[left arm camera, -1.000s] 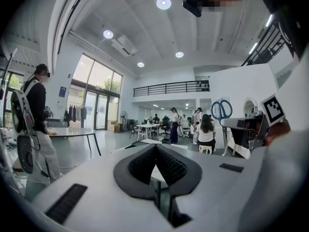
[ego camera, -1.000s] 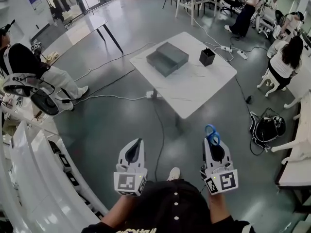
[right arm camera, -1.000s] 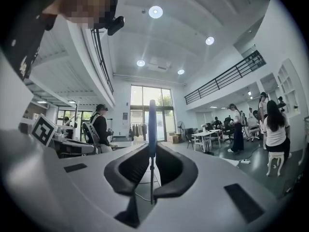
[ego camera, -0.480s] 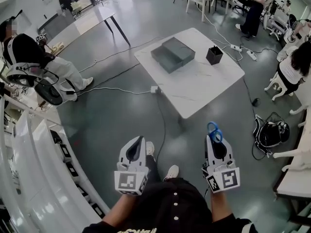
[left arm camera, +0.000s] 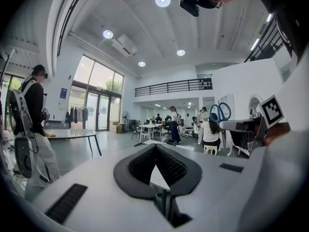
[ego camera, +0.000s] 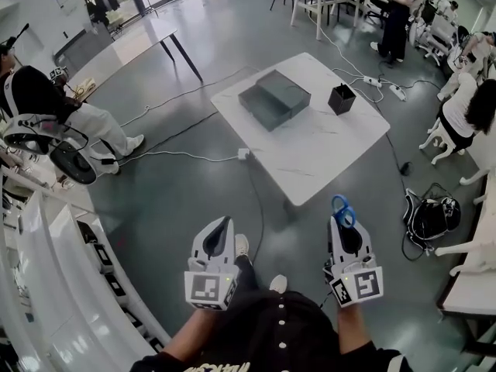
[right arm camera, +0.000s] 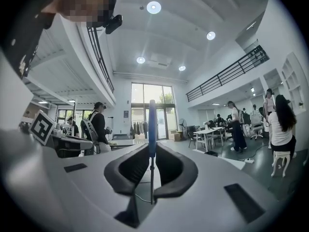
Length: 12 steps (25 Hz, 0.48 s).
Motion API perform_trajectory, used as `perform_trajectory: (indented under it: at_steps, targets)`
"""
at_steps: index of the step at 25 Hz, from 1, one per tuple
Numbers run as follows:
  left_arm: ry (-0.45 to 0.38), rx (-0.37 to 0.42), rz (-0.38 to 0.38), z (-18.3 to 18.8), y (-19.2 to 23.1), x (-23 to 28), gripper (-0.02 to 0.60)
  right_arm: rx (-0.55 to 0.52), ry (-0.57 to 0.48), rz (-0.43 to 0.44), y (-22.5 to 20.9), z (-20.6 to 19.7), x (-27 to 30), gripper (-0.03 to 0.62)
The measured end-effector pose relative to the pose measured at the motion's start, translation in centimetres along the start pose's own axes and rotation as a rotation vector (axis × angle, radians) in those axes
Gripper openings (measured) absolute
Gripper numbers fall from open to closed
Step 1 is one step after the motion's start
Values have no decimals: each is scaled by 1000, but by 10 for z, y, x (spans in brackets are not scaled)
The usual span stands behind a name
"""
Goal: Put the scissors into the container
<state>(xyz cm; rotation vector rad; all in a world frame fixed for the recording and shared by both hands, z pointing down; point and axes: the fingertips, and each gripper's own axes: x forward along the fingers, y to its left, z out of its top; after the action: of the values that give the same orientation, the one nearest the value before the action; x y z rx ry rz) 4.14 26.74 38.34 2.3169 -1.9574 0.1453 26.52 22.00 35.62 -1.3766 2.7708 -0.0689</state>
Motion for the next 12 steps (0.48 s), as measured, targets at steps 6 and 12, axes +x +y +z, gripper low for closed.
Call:
perform_trajectory:
  at_steps: [6,12]
  targets:
    - [-2,9,-28,10,31,37,25,-3,-9,-4,0,4,55,51]
    - [0,-7,-39,12,62,75,25,-1,1,-8,-3,-1,106,51]
